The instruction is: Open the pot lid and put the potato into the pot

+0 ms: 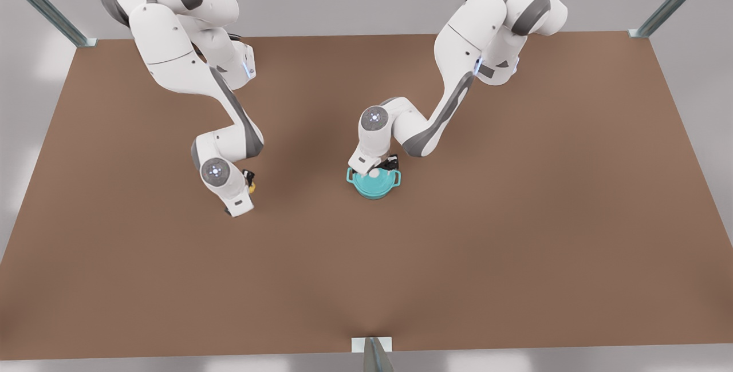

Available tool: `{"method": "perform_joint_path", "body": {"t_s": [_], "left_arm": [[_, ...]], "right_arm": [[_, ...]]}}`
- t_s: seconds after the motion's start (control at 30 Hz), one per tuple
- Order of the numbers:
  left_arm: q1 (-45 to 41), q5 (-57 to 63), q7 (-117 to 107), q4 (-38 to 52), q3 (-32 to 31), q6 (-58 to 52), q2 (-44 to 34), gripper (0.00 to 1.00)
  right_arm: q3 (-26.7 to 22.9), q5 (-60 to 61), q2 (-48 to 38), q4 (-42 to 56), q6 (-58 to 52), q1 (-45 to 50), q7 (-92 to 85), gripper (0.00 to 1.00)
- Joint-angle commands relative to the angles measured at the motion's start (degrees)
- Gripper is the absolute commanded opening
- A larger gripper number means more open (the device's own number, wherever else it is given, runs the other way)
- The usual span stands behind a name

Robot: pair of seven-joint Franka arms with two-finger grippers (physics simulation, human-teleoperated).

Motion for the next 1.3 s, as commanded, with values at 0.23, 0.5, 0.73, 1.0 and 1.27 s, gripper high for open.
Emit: {"method": "perform_joint_path", "body": {"t_s": [0.23, 0.5, 0.73, 1.0, 1.27], "left_arm": [[0.2, -0.2, -10.8, 0.1, 0.0, -0.2, -0.5, 0.52], [7.6, -0.3, 5.2, 5.0, 0.3, -14.3, -1.8, 0.5], [19.6, 0.2, 22.8, 9.1, 0.2, -12.2, 5.2, 0.5], [19.8, 0.1, 23.6, 16.1, 0.3, -12.0, 11.2, 1.0], [43.7, -16.1, 63.0, 13.3, 0.6, -45.3, -22.3, 1.0]], "right_arm": [[1.0, 3.0, -2.8, -4.1, -1.4, -0.4, -7.9, 1.0], [0.5, 6.8, -3.1, -4.0, -1.4, -1.3, -2.2, 1.0], [-0.3, 6.7, -0.5, -4.1, -1.2, -1.3, -0.3, 1.0], [-0.3, 6.6, -0.1, -4.3, -1.0, -1.3, -0.9, 0.89], [-0.3, 6.5, 0.0, -4.2, -1.0, -1.3, -1.1, 0.77]]}}
